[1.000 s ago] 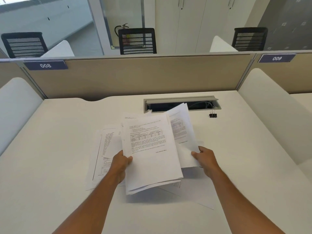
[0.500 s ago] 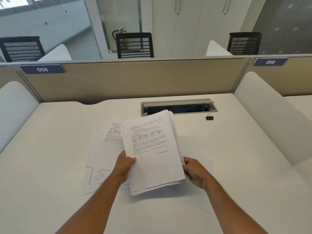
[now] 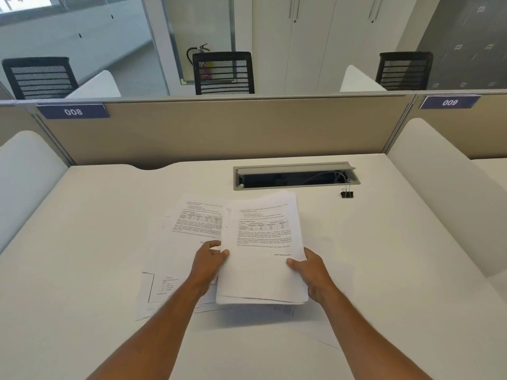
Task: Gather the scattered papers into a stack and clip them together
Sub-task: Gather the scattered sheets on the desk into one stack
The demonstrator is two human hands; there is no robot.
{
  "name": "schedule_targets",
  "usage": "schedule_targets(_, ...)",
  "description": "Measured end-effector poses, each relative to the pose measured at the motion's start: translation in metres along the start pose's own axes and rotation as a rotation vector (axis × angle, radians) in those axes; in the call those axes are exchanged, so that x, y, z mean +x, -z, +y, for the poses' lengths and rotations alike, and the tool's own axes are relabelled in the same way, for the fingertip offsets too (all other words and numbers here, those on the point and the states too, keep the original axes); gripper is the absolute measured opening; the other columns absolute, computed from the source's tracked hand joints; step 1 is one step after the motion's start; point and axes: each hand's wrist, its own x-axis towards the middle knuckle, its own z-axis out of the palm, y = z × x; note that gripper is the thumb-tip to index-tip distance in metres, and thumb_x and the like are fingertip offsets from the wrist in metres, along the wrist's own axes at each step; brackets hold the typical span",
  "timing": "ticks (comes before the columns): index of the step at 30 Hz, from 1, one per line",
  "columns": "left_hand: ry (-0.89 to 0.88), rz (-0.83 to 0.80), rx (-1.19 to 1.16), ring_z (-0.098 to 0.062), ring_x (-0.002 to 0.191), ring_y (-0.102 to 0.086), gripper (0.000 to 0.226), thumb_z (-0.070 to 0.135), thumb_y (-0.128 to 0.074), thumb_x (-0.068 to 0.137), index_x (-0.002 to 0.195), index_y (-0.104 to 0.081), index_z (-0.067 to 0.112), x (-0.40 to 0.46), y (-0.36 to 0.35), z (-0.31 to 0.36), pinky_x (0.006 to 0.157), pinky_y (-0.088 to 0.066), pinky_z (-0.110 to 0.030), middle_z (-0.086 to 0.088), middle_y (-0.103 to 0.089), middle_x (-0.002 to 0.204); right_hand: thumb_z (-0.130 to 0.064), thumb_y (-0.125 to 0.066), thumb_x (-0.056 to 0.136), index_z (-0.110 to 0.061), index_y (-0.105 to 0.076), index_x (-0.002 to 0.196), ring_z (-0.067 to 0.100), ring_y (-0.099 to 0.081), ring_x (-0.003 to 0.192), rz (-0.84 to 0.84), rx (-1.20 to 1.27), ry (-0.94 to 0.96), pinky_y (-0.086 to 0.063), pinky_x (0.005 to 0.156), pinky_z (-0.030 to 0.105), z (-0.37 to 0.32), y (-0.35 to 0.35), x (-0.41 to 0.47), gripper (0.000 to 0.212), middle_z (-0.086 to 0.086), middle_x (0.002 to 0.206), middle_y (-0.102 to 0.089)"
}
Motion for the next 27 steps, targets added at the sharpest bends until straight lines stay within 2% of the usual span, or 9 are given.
schedule_targets(1,-0.005,0.054,0.067,-0.023,0.09,-0.066,0.036,0.012,-0.069,0.09,0.125,-0.057,0.012,0.005,0.006,-0.001,0.079,-0.055,-0.036,-0.009,-0.069,0.107,0.0,-0.066,0.089,-0.017,-0.069,0.115,0.025,-0.073,0.094,0.028,0.026,-0.017,-0.061,0.081,0.041,0.004,0.001,0.001,0.031,0.001,0.105,-0.077)
schedule_targets(3,-0.016,0.198,0.276,-0.03,0.106,-0.064,0.042,0.016,-0.07,0.089,0.128,-0.057,0.014,0.018,0.024,-0.005,0.093,-0.051,-0.041,-0.013,-0.066,0.12,0.0,-0.065,0.089,-0.018,-0.068,0.115,0.026,-0.072,0.095,0.085,0.034,-0.047,-0.06,0.085,0.045,0.012,0.004,0.003,0.031,0.001,0.104,-0.076)
schedule_targets(5,0.014,0.321,0.526,-0.036,0.122,-0.055,0.052,0.023,-0.071,0.086,0.134,-0.055,0.014,0.03,0.044,-0.01,0.101,-0.047,-0.046,-0.018,-0.059,0.131,0.001,-0.063,0.09,-0.017,-0.068,0.114,0.025,-0.071,0.093,0.12,0.019,-0.057,-0.06,0.079,0.039,0.019,0.006,0.003,0.031,-0.001,0.102,-0.074)
schedule_targets(7,0.101,0.373,0.729,-0.038,0.129,-0.046,0.064,0.035,-0.073,0.084,0.139,-0.049,0.016,0.037,0.063,-0.013,0.102,-0.043,-0.049,-0.018,-0.052,0.136,0.0,-0.063,0.091,-0.019,-0.067,0.113,0.023,-0.07,0.093,0.133,0.01,-0.057,-0.058,0.075,0.034,0.022,0.007,0.001,0.029,-0.003,0.1,-0.073)
schedule_targets(10,0.2,0.366,0.902,-0.036,0.131,-0.039,0.078,0.052,-0.074,0.077,0.136,-0.043,0.012,0.042,0.082,-0.02,0.104,-0.04,-0.048,-0.017,-0.045,0.136,-0.001,-0.063,0.09,-0.018,-0.067,0.114,0.024,-0.07,0.094,0.146,-0.006,-0.058,-0.059,0.081,0.039,0.025,0.007,0.004,0.03,-0.002,0.101,-0.073)
schedule_targets(13,0.243,0.345,0.936,-0.035,0.131,-0.038,0.088,0.06,-0.077,0.071,0.134,-0.041,0.011,0.049,0.091,-0.019,0.104,-0.037,-0.047,-0.017,-0.044,0.136,-0.002,-0.064,0.09,-0.017,-0.067,0.117,0.025,-0.07,0.095,0.154,-0.008,-0.065,-0.059,0.085,0.041,0.027,0.007,0.007,0.031,0.0,0.105,-0.074)
schedule_targets(19,0.277,0.322,0.989,-0.034,0.129,-0.038,0.099,0.067,-0.081,0.059,0.128,-0.038,0.011,0.055,0.099,-0.011,0.101,-0.037,-0.046,-0.016,-0.043,0.134,-0.003,-0.064,0.09,-0.017,-0.067,0.118,0.024,-0.07,0.095,0.167,-0.002,-0.06,-0.058,0.079,0.037,0.029,0.005,0.008,0.032,-0.002,0.104,-0.073)
schedule_targets(27,0.345,0.283,0.958,-0.034,0.131,-0.036,0.097,0.063,-0.082,0.061,0.131,-0.043,0.008,0.058,0.098,-0.008,0.104,-0.037,-0.048,-0.016,-0.04,0.136,-0.003,-0.065,0.09,-0.016,-0.067,0.119,0.025,-0.07,0.095,0.172,0.006,-0.06,-0.059,0.081,0.038,0.03,0.004,0.008,0.032,0.0,0.105,-0.074)
